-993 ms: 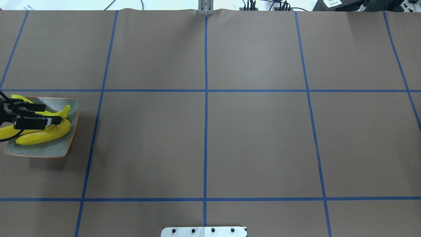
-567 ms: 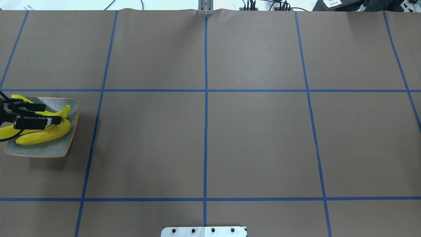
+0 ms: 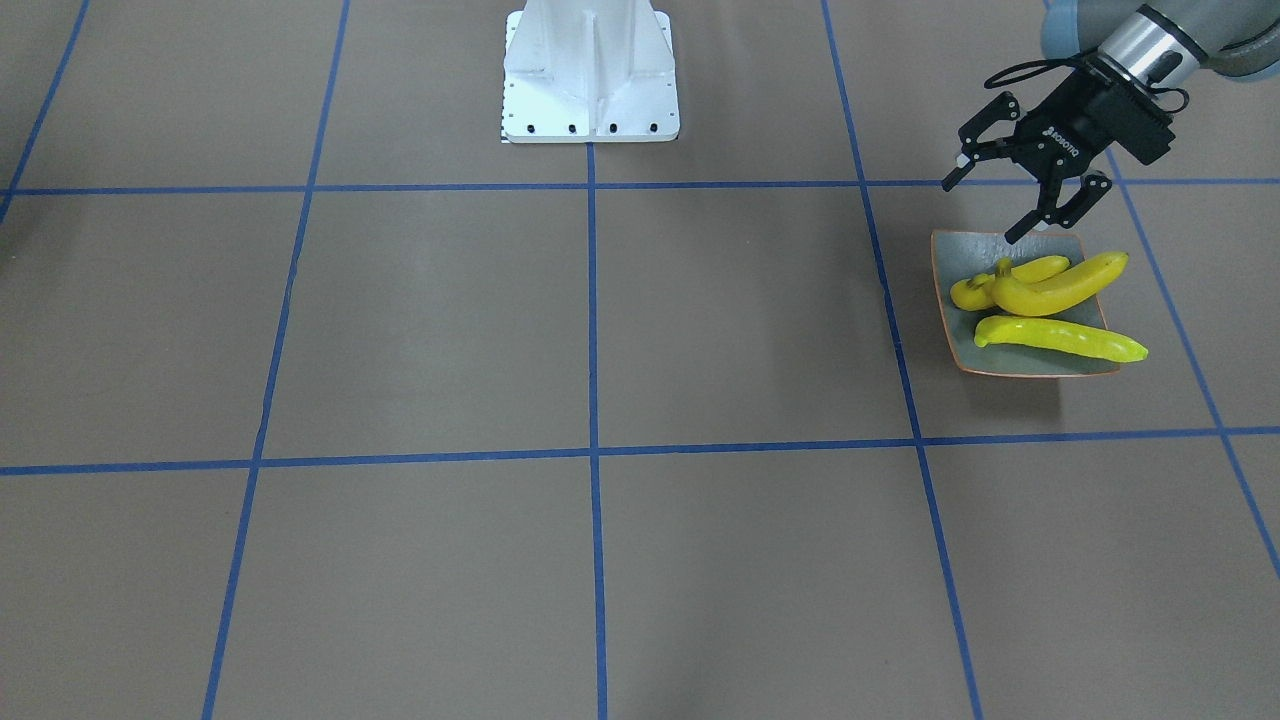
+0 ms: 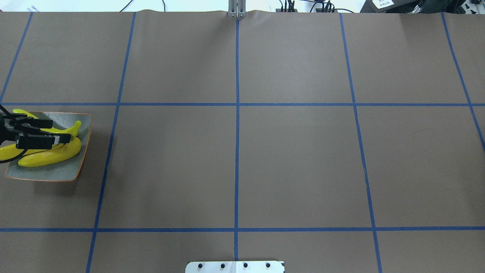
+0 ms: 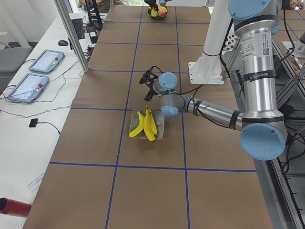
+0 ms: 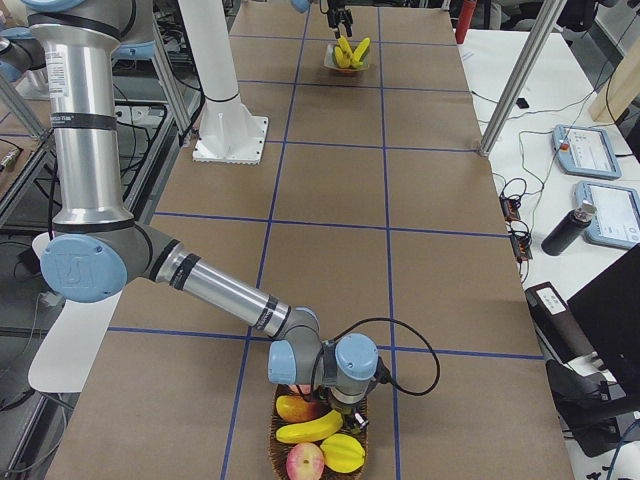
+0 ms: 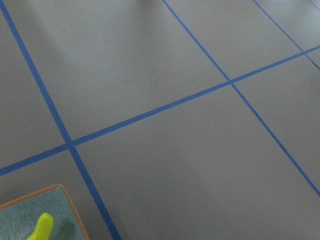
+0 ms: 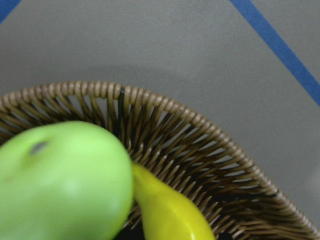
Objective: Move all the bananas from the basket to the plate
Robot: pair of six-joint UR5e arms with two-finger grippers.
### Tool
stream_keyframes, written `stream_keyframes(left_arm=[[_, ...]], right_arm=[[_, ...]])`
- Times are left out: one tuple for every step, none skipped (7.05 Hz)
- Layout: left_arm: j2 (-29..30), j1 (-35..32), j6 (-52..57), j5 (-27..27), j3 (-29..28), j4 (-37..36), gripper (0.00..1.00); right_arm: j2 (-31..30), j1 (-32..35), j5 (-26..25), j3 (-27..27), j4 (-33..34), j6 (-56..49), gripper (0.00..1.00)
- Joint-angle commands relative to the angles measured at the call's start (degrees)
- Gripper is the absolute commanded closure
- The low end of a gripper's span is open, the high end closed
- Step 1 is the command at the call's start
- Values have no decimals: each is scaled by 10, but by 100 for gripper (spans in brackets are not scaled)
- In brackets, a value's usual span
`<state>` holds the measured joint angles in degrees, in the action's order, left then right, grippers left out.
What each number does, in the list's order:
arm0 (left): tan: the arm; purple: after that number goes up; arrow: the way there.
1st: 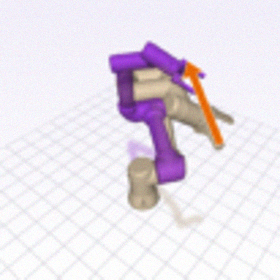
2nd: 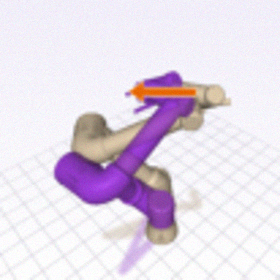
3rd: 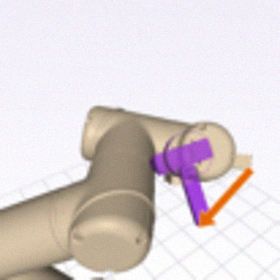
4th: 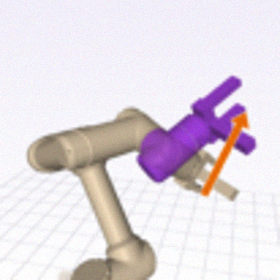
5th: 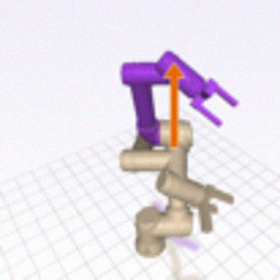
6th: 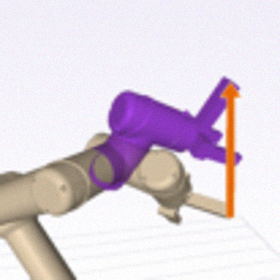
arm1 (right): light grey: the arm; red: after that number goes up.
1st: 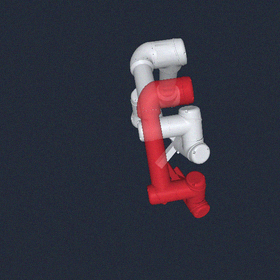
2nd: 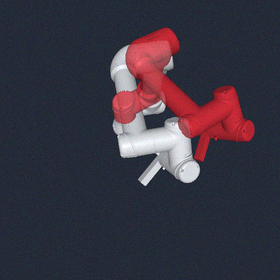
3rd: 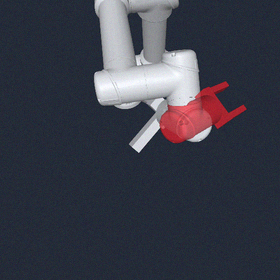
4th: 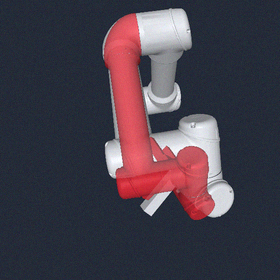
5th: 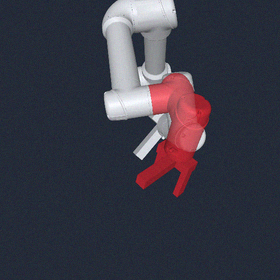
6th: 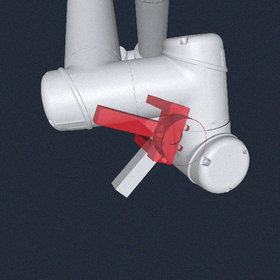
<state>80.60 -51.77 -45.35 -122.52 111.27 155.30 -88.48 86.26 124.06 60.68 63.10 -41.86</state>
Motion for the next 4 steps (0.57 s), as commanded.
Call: stream_keyframes(left_arm=[[0,0,0,0,0,1,0],[0,-1,0,0,0,1,0],[0,-1,0,0,0,1,0],[0,-1,-1,0,0,2,0]], right_arm=[[2,0,-3,8,0,-2,100],[5,0,-4,10,-1,-4,100],[4,0,-4,19,0,-6,100],[1,12,-2,36,4,-8,100]])
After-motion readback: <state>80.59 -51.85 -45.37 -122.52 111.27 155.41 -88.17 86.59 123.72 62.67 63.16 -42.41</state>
